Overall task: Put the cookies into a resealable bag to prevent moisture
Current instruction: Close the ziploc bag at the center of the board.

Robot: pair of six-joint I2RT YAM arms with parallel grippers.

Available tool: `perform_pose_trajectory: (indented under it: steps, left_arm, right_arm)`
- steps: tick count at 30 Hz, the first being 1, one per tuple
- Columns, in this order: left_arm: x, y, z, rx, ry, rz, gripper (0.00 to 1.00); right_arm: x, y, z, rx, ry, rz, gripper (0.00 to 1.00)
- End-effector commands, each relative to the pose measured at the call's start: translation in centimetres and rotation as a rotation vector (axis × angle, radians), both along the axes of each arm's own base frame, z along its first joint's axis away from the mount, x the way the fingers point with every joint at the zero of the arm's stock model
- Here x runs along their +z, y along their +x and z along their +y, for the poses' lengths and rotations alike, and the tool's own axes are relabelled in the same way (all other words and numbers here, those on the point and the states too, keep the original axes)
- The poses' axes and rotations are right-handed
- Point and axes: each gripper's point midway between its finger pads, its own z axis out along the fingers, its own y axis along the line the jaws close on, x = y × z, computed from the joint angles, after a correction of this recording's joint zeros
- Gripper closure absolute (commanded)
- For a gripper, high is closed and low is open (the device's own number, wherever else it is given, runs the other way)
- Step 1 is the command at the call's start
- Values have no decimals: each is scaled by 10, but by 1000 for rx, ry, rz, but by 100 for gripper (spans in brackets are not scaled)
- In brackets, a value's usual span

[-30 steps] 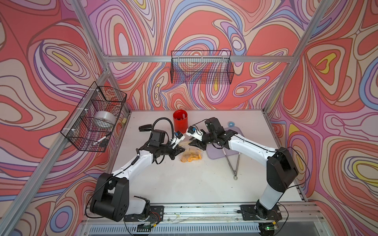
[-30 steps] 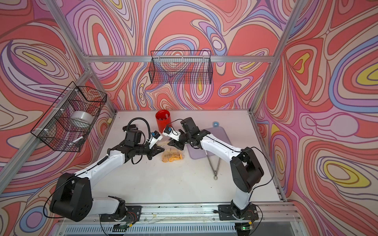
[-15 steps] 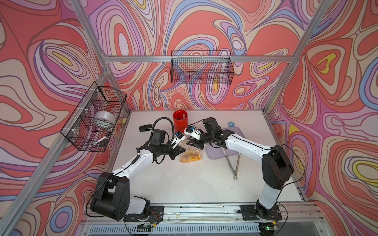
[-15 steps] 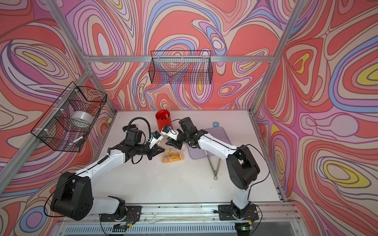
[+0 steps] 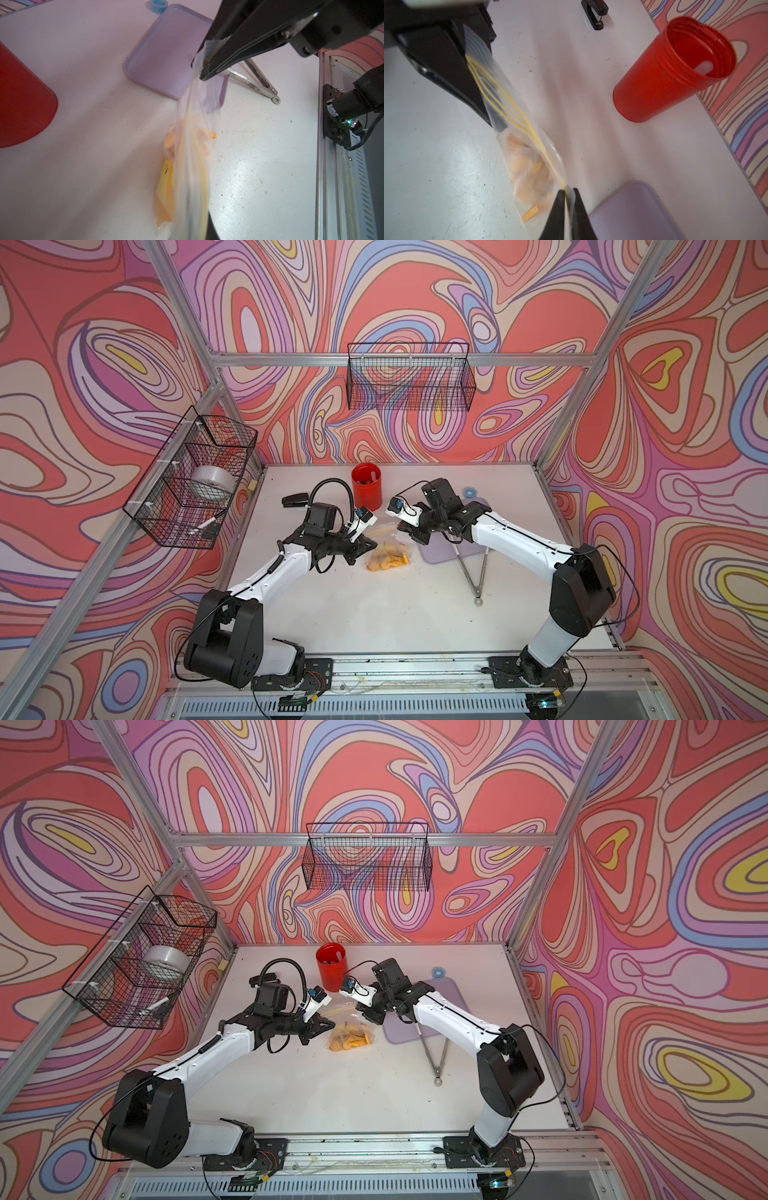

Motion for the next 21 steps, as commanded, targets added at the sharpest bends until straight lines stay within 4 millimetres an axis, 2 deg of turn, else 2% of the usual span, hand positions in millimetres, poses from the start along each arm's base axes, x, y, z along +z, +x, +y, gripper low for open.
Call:
perform_pose_trajectory:
  steps: [1, 2, 3, 4, 6, 9, 13, 17, 19, 21]
  left_arm:
    - [11, 5, -3, -11, -34, -39, 100]
    - [14, 6, -3, -7, -41, -45, 100]
    - [15, 7, -3, -2, -48, -49, 84]
    - [16, 7, -3, 2, -54, -53, 64]
    - [21, 8, -5, 4, -80, -82, 1]
    - [28, 9, -8, 0, -117, -111, 0]
    - [39, 10, -22, -46, -158, -128, 0]
    - [40, 18, -36, -73, -159, -143, 1]
    - [41, 23, -41, -79, -184, -147, 3]
    - [40, 28, -45, -86, -201, -140, 11]
  right_arm:
    - [3, -5, -18, -6, -18, 23, 100]
    - [6, -6, -18, 1, -4, 28, 100]
    - [8, -7, -18, 8, 8, 34, 100]
    - [9, -8, -18, 13, 13, 38, 100]
    - [8, -9, -17, 24, 19, 46, 100]
    - [7, -12, -14, 47, 25, 60, 100]
    - [6, -11, -12, 56, 23, 73, 100]
    - [4, -11, -11, 64, 25, 80, 100]
    - [4, -12, -11, 65, 25, 82, 100]
    - [4, -12, -11, 67, 24, 86, 100]
